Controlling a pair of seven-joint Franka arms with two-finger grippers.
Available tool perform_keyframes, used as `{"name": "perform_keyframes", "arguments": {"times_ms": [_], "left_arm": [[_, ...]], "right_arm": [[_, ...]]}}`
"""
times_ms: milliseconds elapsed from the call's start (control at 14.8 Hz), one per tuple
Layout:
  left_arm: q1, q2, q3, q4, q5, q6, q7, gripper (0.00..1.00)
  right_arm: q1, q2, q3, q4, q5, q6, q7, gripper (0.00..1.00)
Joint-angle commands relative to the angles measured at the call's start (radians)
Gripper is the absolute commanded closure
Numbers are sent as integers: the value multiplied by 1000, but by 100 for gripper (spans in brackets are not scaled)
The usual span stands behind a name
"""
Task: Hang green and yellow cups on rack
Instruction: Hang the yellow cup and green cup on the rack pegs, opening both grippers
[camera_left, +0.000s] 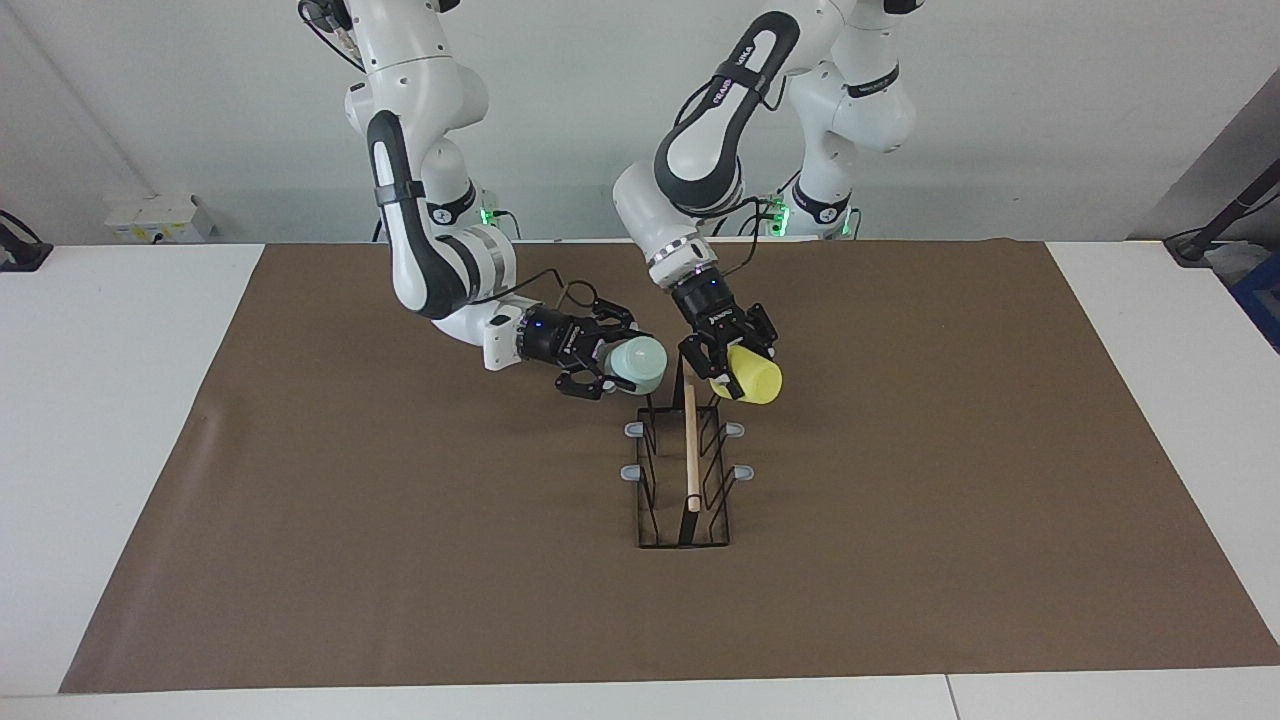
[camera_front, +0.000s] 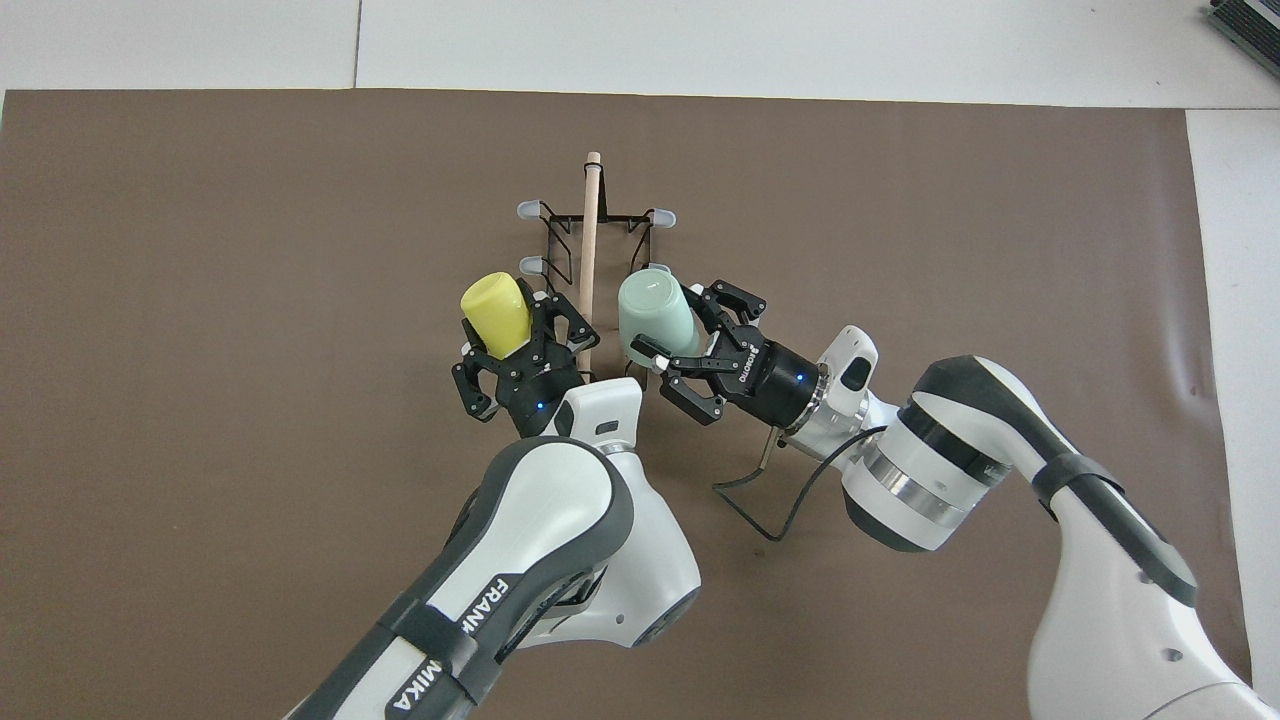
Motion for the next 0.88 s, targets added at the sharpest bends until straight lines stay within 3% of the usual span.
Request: {"name": "perform_keyframes", "arguments": {"times_ms": [0, 68, 405, 540, 608, 675, 810], "left_arm": [[-25, 2, 11, 4, 6, -30, -19, 24], [-33, 1, 11, 4, 5, -39, -19, 16], [-38, -10, 11, 4, -9, -51, -19, 4], [-30, -50, 11, 4, -13, -39, 4, 1], [-24, -73, 11, 4, -15, -36, 29, 1], [-12, -91, 13, 4, -24, -29, 75, 1], [46, -120, 14, 6, -65, 72, 225, 1]], "right_arm": [[-9, 46, 6, 19, 22, -16, -72, 100], [-8, 46, 6, 22, 22, -13, -72, 100], [5, 48, 6, 22, 27, 4, -77, 100], [6, 48, 6, 19, 25, 21, -77, 100], [5, 48, 6, 16, 27, 32, -75, 85], [6, 49, 8, 16, 27, 48, -75, 2], [3, 49, 8, 14, 27, 49, -75, 0]]}}
